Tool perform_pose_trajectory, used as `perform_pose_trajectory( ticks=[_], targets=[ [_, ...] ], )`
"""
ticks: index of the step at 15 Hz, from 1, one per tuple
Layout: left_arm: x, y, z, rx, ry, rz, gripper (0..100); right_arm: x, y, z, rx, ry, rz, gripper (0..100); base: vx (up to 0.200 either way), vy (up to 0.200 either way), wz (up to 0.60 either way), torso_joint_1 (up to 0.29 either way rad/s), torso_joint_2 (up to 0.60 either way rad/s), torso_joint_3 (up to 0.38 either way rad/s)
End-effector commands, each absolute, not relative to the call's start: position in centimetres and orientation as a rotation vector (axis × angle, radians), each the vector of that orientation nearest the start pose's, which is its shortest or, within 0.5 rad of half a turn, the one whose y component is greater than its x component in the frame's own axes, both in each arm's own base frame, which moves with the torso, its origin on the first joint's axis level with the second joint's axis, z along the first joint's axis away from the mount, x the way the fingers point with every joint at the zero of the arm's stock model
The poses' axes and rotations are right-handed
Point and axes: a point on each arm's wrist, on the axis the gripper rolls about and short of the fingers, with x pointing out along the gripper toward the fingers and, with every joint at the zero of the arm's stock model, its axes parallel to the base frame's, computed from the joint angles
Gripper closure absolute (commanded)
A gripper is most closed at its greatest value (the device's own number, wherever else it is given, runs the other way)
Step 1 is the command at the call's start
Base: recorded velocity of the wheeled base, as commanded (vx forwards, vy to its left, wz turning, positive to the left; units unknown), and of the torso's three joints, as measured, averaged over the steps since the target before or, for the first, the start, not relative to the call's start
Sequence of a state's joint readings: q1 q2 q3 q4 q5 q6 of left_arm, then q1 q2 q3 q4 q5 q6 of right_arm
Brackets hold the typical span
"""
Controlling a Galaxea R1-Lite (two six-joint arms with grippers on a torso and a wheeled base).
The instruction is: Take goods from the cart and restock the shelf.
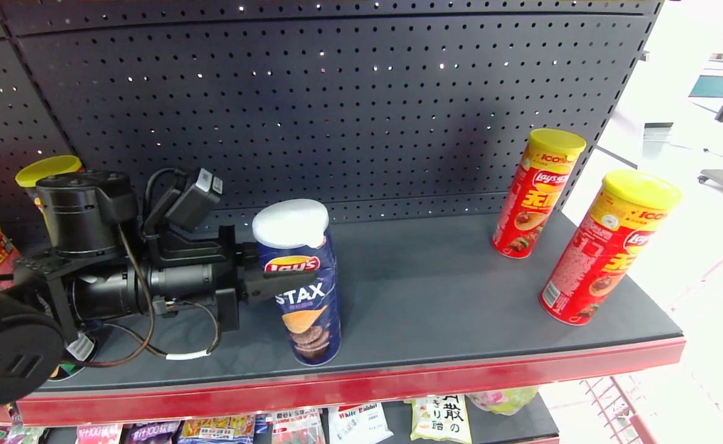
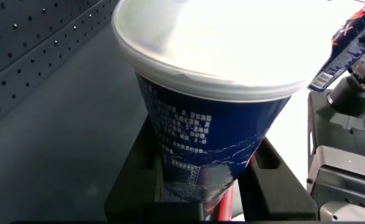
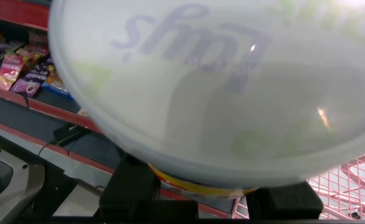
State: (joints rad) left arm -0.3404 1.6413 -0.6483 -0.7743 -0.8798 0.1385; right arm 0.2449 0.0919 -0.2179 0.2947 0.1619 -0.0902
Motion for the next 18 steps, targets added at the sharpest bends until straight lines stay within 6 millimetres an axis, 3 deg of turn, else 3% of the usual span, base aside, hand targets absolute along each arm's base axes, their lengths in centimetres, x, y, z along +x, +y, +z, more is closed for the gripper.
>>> perform_pose_trajectory(
  ticks=[1, 12, 13, 18],
  targets=[
    [24.2, -10.5, 17.3, 0.057, 0.146, -1.23, 100, -3.4, -0.5, 10.7, -0.096, 0.151, 0.414, 100, 0.0, 0.0, 0.0, 0.0, 0.0, 0.0],
    [23.2, -10.1, 17.1, 0.057, 0.157, -1.221, 100, -3.4, -0.5, 10.8, -0.097, 0.146, 0.414, 100, 0.0, 0.0, 0.0, 0.0, 0.0, 0.0],
    [23.1, -10.1, 17.1, 0.058, 0.156, -1.222, 0, -3.4, -0.5, 10.9, -0.096, 0.145, 0.414, 100, 0.0, 0.0, 0.0, 0.0, 0.0, 0.0],
    [21.8, -9.4, 17.4, 0.067, 0.151, -1.157, 0, -3.5, -0.5, 11.3, -0.097, 0.135, 0.416, 100, 0.0, 0.0, 0.0, 0.0, 0.0, 0.0]
  ],
)
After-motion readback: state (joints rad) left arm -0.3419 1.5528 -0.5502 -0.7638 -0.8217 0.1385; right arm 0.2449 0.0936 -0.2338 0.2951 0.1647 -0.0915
